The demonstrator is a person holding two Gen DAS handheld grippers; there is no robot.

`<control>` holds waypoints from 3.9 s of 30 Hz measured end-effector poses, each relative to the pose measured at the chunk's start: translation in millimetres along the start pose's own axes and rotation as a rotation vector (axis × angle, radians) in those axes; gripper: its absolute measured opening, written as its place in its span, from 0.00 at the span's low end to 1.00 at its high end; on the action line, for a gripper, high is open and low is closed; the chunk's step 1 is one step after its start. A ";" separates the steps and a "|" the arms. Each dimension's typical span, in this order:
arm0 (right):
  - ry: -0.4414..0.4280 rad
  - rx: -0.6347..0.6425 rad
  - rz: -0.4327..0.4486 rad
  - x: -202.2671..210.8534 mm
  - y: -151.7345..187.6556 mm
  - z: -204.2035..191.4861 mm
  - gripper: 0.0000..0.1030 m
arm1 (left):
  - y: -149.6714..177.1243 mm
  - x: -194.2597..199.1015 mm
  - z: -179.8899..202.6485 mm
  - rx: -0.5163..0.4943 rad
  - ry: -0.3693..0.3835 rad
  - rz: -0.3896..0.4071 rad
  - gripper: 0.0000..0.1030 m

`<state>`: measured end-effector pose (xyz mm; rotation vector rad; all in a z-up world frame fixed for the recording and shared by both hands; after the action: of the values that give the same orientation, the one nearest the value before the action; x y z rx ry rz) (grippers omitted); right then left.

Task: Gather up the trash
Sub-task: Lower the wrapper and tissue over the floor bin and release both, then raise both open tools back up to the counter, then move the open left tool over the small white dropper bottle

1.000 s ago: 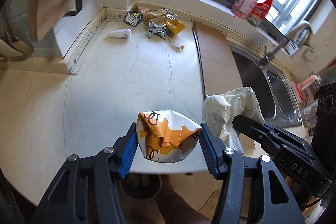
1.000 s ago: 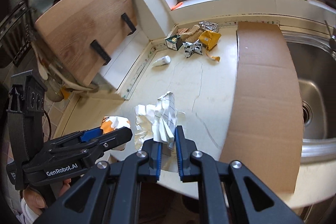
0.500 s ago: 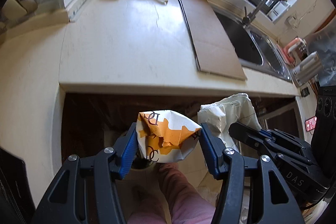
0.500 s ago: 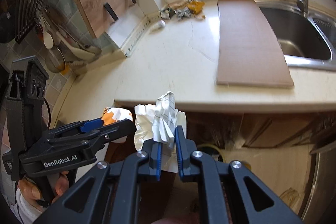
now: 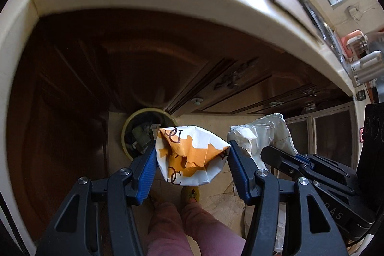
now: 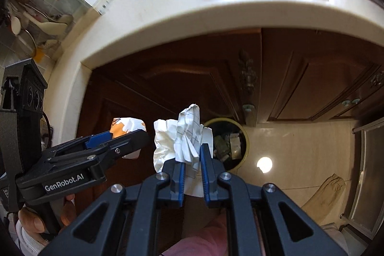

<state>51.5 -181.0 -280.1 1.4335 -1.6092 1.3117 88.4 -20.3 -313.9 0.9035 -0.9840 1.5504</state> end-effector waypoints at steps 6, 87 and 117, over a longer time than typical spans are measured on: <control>0.009 0.009 -0.051 -67.9 13.9 23.6 0.12 | 9.9 -71.0 -31.1 0.059 -0.014 -0.021 0.54; 0.069 0.087 0.265 178.5 -70.5 -71.7 0.48 | -46.0 279.5 70.9 -0.240 -0.161 0.489 0.94; -0.092 0.071 0.301 175.1 -315.8 -21.0 0.53 | -302.8 187.1 134.3 -0.253 -0.378 0.426 0.88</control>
<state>310.8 -199.6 -28.7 1.3475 -1.9147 1.5012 361.6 -39.6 -49.9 0.8582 -1.6913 1.5783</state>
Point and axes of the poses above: each gripper's, at about its wrist camera, not at the fingertips, and x roughly against the way its jaws point, z to its right, y to its underside, the point moved 6 cm from there along -x, roughly the way its jaws point, and after that the axes turned 8 degrees about x, right-handed, at the moved point
